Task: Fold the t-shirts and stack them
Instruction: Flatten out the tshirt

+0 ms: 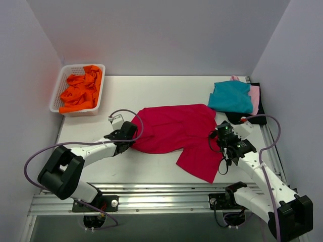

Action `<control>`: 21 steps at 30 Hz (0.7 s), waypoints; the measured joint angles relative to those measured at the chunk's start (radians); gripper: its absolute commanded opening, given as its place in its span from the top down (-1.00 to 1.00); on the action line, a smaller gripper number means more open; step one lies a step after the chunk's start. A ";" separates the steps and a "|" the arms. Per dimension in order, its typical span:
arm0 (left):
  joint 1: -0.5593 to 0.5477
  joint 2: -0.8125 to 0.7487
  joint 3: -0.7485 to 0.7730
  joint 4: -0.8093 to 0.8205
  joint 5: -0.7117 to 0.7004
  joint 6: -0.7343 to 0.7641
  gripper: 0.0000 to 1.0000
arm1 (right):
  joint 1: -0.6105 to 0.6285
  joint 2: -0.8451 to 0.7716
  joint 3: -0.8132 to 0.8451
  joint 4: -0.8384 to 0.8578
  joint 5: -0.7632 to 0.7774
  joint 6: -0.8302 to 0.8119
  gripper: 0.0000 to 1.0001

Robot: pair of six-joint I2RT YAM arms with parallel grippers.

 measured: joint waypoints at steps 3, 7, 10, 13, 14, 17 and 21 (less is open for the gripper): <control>0.000 -0.029 0.000 0.001 0.000 0.000 0.95 | 0.044 0.012 0.020 -0.043 -0.012 0.042 -0.86; 0.000 -0.042 -0.003 0.003 0.001 0.000 0.95 | 0.262 0.133 0.079 -0.147 -0.012 0.142 -0.86; 0.002 -0.058 -0.031 0.018 0.009 0.001 0.95 | 0.359 0.254 0.126 -0.227 -0.018 0.204 -0.82; 0.006 -0.084 -0.069 0.024 0.023 0.002 0.95 | 0.400 0.341 0.153 -0.322 -0.023 0.269 -0.75; 0.006 -0.092 -0.077 0.024 0.029 0.003 0.95 | 0.411 0.349 0.156 -0.349 -0.024 0.288 -0.69; 0.010 -0.120 -0.098 0.029 0.043 0.004 0.95 | 0.486 0.344 0.158 -0.444 -0.038 0.354 -0.67; 0.011 -0.161 -0.121 0.045 0.062 0.008 0.95 | 0.614 0.321 0.158 -0.528 -0.086 0.459 -0.70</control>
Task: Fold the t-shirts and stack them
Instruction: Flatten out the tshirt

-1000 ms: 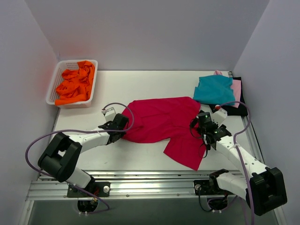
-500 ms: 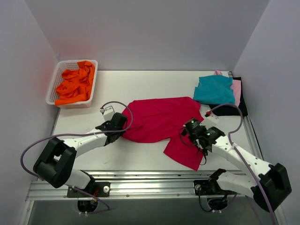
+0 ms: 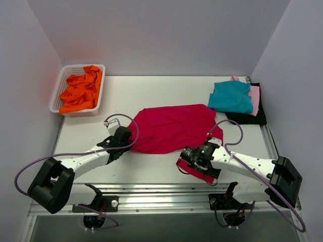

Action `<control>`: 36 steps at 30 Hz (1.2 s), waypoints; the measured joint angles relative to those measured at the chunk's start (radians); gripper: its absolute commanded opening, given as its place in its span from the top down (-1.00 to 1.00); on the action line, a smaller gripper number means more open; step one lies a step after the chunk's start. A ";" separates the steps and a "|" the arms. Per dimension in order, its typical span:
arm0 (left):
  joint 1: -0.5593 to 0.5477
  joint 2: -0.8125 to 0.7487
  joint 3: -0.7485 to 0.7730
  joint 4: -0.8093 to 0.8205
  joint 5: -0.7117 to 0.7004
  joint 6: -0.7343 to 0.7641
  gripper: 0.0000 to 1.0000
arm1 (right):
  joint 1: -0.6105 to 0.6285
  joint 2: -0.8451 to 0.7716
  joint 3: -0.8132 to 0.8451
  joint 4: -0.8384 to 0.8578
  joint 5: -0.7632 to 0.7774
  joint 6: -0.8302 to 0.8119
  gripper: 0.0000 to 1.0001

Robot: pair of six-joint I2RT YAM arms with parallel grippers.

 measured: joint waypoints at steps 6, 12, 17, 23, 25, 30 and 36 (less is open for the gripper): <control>0.002 -0.013 -0.026 0.037 0.019 0.003 0.95 | 0.100 0.004 -0.013 -0.013 -0.077 0.108 -0.71; 0.002 -0.018 -0.048 0.055 0.032 0.010 0.95 | 0.082 0.113 -0.016 0.059 -0.087 0.124 -0.74; 0.002 -0.036 -0.067 0.056 0.039 0.011 0.95 | -0.050 0.069 -0.112 0.191 -0.089 0.093 -0.71; 0.002 -0.040 -0.073 0.073 0.040 0.014 0.95 | -0.120 -0.042 -0.181 0.245 -0.095 0.075 -0.68; 0.002 -0.032 -0.073 0.084 0.041 0.014 0.95 | -0.121 -0.046 -0.206 0.288 -0.109 0.072 -0.62; 0.002 0.002 -0.073 0.092 0.045 0.014 0.95 | -0.120 -0.023 -0.219 0.307 -0.117 0.058 -0.50; 0.002 0.007 -0.073 0.098 0.045 0.014 0.95 | -0.121 0.037 -0.196 0.326 -0.121 -0.005 1.00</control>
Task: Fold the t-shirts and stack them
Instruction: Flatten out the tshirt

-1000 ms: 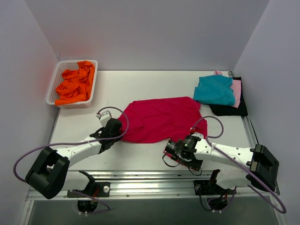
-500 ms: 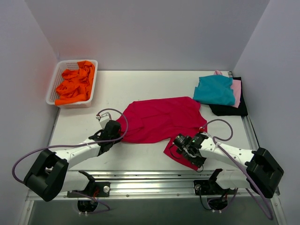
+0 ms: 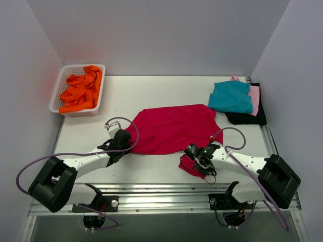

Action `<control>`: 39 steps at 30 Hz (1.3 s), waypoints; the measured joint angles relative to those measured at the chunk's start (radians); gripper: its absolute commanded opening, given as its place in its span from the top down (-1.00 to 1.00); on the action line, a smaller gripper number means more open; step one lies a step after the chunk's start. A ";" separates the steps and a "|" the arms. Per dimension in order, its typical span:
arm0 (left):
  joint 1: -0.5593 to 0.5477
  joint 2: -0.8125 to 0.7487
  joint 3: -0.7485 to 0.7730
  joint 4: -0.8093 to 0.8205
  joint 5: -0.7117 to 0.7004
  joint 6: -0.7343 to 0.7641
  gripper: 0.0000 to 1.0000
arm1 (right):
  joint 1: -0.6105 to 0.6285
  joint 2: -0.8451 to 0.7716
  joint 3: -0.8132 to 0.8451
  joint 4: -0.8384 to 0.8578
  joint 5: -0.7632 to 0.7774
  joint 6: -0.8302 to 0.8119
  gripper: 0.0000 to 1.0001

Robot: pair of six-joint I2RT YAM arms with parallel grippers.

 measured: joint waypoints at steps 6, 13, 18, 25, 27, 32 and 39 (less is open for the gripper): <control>0.000 0.007 0.002 0.001 -0.009 0.000 0.95 | 0.003 0.074 0.058 0.029 0.004 -0.032 1.00; -0.018 -0.040 0.035 -0.091 -0.051 0.000 0.95 | 0.126 0.145 0.200 -0.063 0.142 -0.004 1.00; -0.114 -0.266 0.137 -0.283 -0.136 -0.006 0.95 | 0.186 0.132 0.453 -0.163 0.333 0.005 1.00; -0.247 -0.554 0.419 -0.578 -0.286 -0.013 0.95 | 0.265 -0.055 0.663 -0.225 0.590 -0.052 1.00; -0.250 -0.598 0.499 -0.655 -0.320 0.006 0.95 | 0.285 -0.121 0.696 -0.232 0.642 -0.082 1.00; -0.249 -0.644 0.715 -0.772 -0.386 0.113 0.95 | 0.311 -0.285 0.777 -0.229 0.745 -0.220 1.00; -0.251 -0.630 1.002 -0.810 -0.361 0.285 0.95 | 0.311 -0.478 0.871 -0.016 0.745 -0.560 1.00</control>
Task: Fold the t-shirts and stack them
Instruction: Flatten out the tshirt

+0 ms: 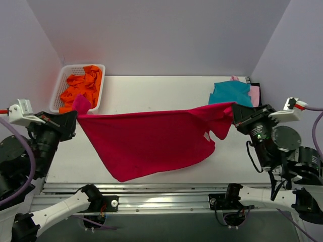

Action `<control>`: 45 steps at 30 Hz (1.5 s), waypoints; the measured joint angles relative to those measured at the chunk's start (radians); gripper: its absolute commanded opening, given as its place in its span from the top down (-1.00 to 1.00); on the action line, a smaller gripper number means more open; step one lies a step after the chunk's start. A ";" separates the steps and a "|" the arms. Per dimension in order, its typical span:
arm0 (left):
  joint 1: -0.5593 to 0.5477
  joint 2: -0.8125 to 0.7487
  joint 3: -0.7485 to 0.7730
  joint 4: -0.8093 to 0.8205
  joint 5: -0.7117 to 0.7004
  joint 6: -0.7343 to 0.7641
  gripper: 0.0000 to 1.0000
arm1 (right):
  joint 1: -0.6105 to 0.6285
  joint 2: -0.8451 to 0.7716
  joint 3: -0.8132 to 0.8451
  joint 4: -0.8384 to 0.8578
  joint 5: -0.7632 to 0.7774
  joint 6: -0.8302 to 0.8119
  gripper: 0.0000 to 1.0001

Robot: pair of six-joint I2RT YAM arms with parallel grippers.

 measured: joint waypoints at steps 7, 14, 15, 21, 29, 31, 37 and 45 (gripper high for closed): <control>0.000 0.108 0.238 -0.008 0.086 0.108 0.95 | 0.000 0.037 0.119 0.251 -0.167 -0.311 1.00; 0.003 0.125 0.282 0.011 0.197 0.207 0.95 | 0.000 0.119 0.188 0.399 -0.443 -0.504 1.00; 0.003 0.125 0.294 0.011 0.214 0.221 0.95 | 0.000 0.126 0.200 0.414 -0.501 -0.528 1.00; 0.023 0.090 0.358 0.083 0.370 0.297 0.95 | 0.000 0.131 0.264 0.455 -0.810 -0.635 1.00; 0.175 -0.014 0.370 0.184 0.504 0.323 0.95 | -0.003 0.080 0.338 0.531 -1.016 -0.758 1.00; 0.200 -0.013 0.370 0.200 0.484 0.322 0.95 | -0.002 0.080 0.369 0.551 -0.924 -0.800 1.00; 0.206 0.084 0.307 0.245 0.361 0.322 0.95 | 0.004 0.185 0.402 0.629 -0.564 -0.916 1.00; 0.283 0.407 0.065 0.355 0.244 0.292 0.95 | -0.354 0.531 0.269 0.661 -0.451 -0.855 1.00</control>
